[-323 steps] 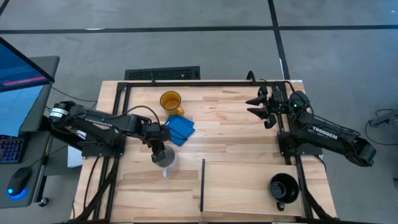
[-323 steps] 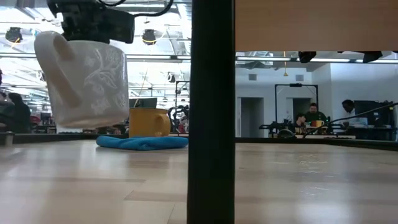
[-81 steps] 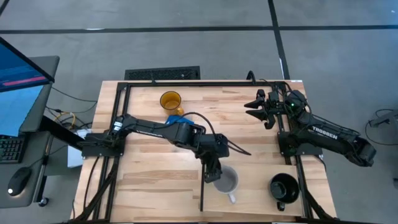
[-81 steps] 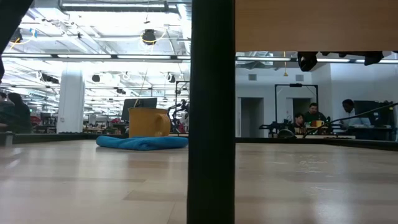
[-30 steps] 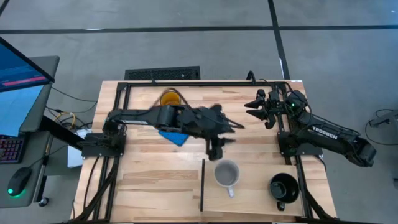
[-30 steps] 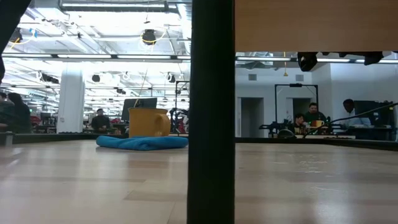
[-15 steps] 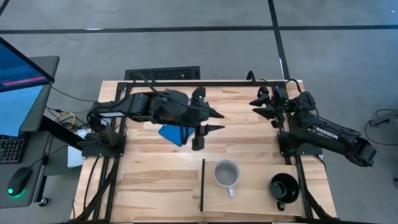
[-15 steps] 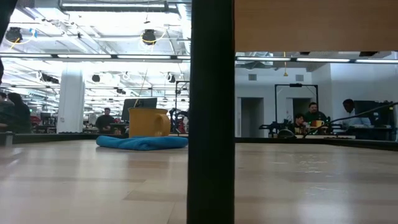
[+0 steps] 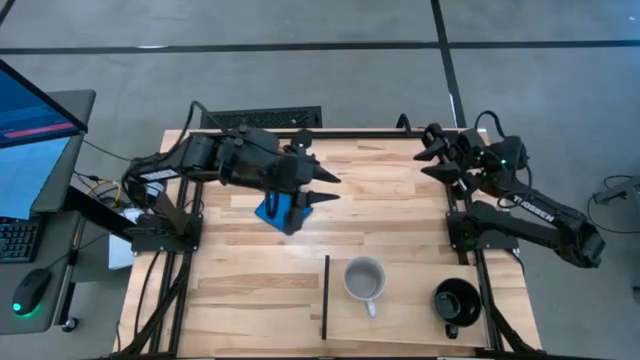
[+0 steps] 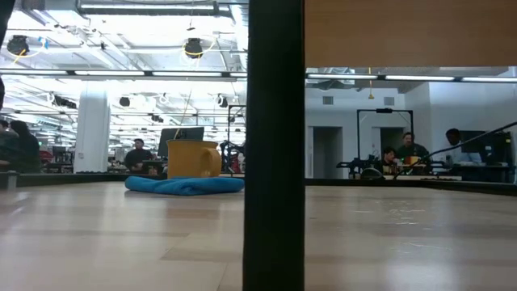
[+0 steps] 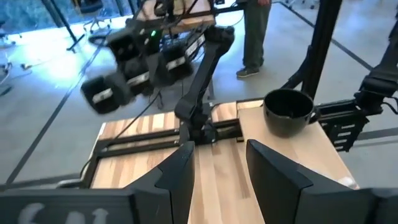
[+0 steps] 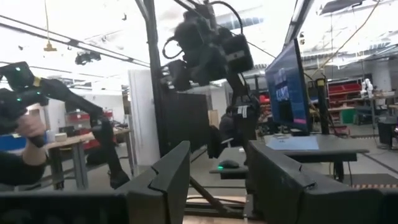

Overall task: Stack small to large cups/mugs on shelf
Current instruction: Put the gray mug on the shelf

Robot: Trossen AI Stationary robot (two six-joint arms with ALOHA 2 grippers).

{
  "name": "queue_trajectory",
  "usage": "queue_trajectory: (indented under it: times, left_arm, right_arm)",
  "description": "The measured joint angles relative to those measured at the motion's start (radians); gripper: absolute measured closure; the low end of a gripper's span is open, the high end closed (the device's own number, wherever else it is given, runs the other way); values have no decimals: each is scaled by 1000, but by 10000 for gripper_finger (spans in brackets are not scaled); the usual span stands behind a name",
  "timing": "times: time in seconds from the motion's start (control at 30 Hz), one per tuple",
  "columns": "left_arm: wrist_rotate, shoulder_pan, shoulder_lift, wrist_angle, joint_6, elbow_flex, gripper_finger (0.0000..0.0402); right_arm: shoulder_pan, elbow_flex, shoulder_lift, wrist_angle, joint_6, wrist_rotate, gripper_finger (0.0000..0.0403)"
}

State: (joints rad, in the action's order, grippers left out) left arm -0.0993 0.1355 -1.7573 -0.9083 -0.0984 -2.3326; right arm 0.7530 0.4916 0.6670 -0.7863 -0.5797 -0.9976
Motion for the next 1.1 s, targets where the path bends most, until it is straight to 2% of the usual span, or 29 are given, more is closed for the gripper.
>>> queue_trajectory:
  times: [0.2,0.53,0.83,1.1]
  left_arm:
    - [-27,-2,123,31,28,169,264]
    - [-44,0,521,462,57,792,264]
    - [-48,-2,806,765,89,1244,264]
    - [-141,-3,1010,1038,153,1630,264]
  right_arm:
    - [0,19,0,25,1,0,221]
    - [0,19,3,24,4,4,221]
    - [0,19,36,24,6,8,221]
    - [0,18,93,24,4,8,221]
